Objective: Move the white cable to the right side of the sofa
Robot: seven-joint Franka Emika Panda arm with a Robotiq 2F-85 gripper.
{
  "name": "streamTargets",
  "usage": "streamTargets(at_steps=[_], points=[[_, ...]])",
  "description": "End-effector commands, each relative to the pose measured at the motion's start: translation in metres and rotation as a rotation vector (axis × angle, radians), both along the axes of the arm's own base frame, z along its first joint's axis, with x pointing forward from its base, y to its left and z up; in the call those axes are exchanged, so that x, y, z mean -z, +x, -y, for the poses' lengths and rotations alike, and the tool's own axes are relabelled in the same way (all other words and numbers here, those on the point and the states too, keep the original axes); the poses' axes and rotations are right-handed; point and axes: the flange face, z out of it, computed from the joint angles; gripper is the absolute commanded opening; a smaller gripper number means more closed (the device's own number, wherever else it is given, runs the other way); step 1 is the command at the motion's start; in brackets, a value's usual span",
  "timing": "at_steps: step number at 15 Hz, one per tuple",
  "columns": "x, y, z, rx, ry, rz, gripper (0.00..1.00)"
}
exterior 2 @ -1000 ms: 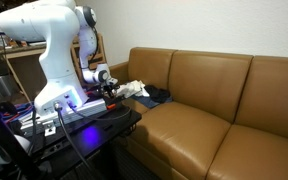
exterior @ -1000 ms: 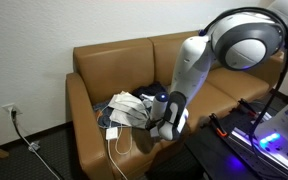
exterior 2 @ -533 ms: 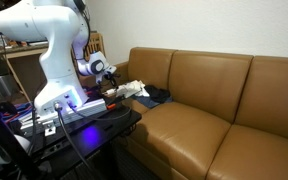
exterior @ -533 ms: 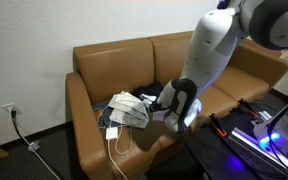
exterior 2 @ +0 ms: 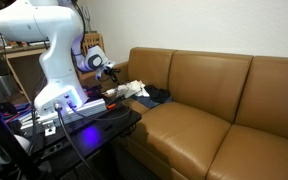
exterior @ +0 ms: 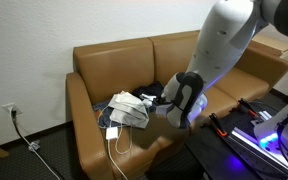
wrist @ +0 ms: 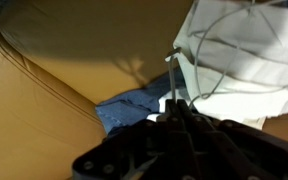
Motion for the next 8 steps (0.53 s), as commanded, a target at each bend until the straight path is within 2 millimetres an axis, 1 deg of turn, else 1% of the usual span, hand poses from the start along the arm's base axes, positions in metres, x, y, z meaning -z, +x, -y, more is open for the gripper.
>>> streamTargets(at_steps=[1, 3, 5, 6, 8], points=[[-0.068, 0.046, 0.036, 0.159, 0.09, 0.087, 0.01], [-0.105, 0.069, 0.061, 0.254, 0.138, 0.143, 0.01], [-0.144, 0.087, 0.095, 0.351, 0.191, 0.193, 0.01], [-0.162, 0.094, 0.112, 0.399, 0.216, 0.218, 0.01], [-0.194, 0.101, 0.152, 0.494, 0.267, 0.252, 0.01]])
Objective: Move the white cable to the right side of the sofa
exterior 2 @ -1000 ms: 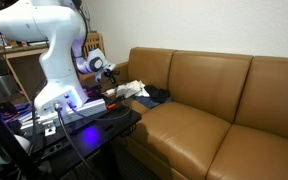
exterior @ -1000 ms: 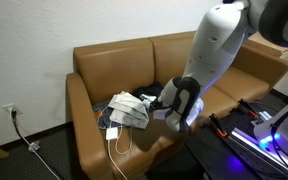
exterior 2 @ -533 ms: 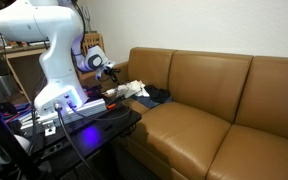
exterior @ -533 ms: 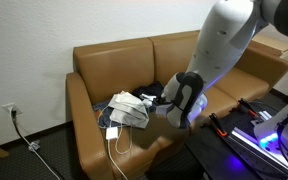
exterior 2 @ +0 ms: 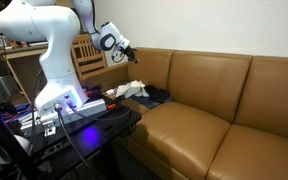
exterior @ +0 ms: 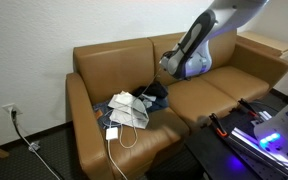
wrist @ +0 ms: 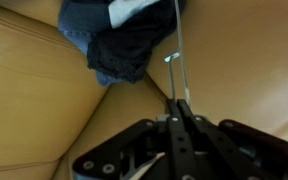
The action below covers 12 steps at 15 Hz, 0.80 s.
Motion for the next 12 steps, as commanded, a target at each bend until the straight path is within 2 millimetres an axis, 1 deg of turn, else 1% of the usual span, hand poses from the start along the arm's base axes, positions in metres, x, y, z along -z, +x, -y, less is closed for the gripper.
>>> streamTargets(at_steps=[1, 2, 3, 4, 5, 6, 7, 8, 9, 10, 11, 12], points=[[-0.059, -0.002, 0.068, 0.159, 0.114, 0.044, 0.01], [-0.075, 0.0, 0.088, 0.202, 0.141, 0.07, 0.01], [-0.048, 0.011, 0.058, 0.136, 0.074, 0.057, 0.04], [-0.062, 0.012, 0.075, 0.173, 0.098, 0.074, 0.04], [-0.072, 0.011, 0.086, 0.195, 0.117, 0.083, 0.04], [-0.077, 0.01, 0.09, 0.204, 0.13, 0.087, 0.04], [-0.078, 0.007, 0.09, 0.204, 0.135, 0.085, 0.01], [-0.073, 0.017, 0.096, 0.211, 0.093, 0.096, 0.01], [-0.074, 0.031, 0.112, 0.302, 0.118, 0.127, 0.01], [-0.087, 0.043, 0.133, 0.364, 0.149, 0.149, 0.01], [-0.113, 0.051, 0.163, 0.404, 0.181, 0.173, 0.01], [-0.124, 0.054, 0.181, 0.451, 0.197, 0.2, 0.01]])
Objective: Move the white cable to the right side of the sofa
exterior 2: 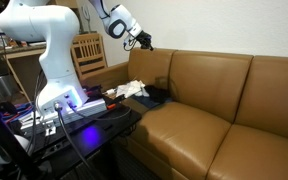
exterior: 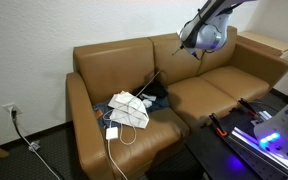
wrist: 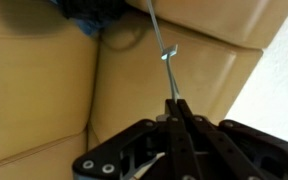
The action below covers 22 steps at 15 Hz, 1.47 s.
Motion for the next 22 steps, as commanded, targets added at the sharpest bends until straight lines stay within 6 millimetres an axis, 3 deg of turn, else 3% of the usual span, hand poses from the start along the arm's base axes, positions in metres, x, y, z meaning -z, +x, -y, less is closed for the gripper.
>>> streamTargets(at_steps=[1, 6, 7, 9, 11, 12, 13, 20, 22], points=[[-0.051, 0.025, 0.079, 0.171, 0.065, 0.089, 0.01], [-0.116, 0.018, 0.22, 0.455, 0.118, 0.205, 0.01], [-0.098, 0.02, 0.187, 0.387, 0.072, 0.185, 0.04], [-0.115, 0.015, 0.224, 0.448, 0.089, 0.205, 0.04], [-0.118, 0.014, 0.226, 0.453, 0.093, 0.209, 0.04], [-0.108, 0.014, 0.217, 0.431, 0.079, 0.186, 0.01], [-0.105, 0.021, 0.226, 0.475, 0.071, 0.195, 0.01], [-0.181, 0.049, 0.373, 0.842, 0.259, 0.327, 0.01], [-0.174, 0.065, 0.395, 0.934, 0.356, 0.297, 0.01]])
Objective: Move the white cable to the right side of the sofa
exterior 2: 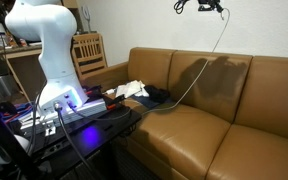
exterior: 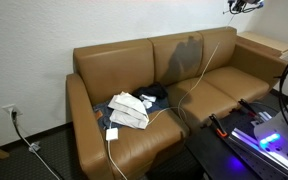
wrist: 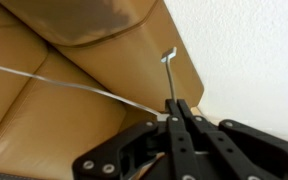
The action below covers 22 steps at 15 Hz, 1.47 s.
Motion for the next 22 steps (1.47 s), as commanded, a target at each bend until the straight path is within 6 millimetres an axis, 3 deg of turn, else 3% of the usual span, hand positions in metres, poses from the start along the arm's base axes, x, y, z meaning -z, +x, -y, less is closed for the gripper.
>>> streamTargets(at_steps=[1, 3, 6, 12, 16, 18, 19, 20, 22], points=[[0.009, 0.035, 0.04, 0.132, 0.163, 0.01, 0.01], [0.03, 0.042, 0.067, 0.221, 0.254, 0.0, 0.01], [0.082, 0.055, 0.095, 0.371, 0.366, 0.012, 0.01], [0.17, 0.065, 0.15, 0.717, 0.387, 0.096, 0.01], [0.207, 0.052, 0.185, 0.941, 0.312, 0.155, 0.01], [0.218, 0.049, 0.19, 1.058, 0.274, 0.171, 0.01], [0.219, 0.049, 0.189, 1.119, 0.3, 0.172, 0.29], [0.217, 0.046, 0.183, 1.09, 0.366, 0.168, 0.29], [0.216, 0.054, 0.173, 1.092, 0.44, 0.213, 0.42]])
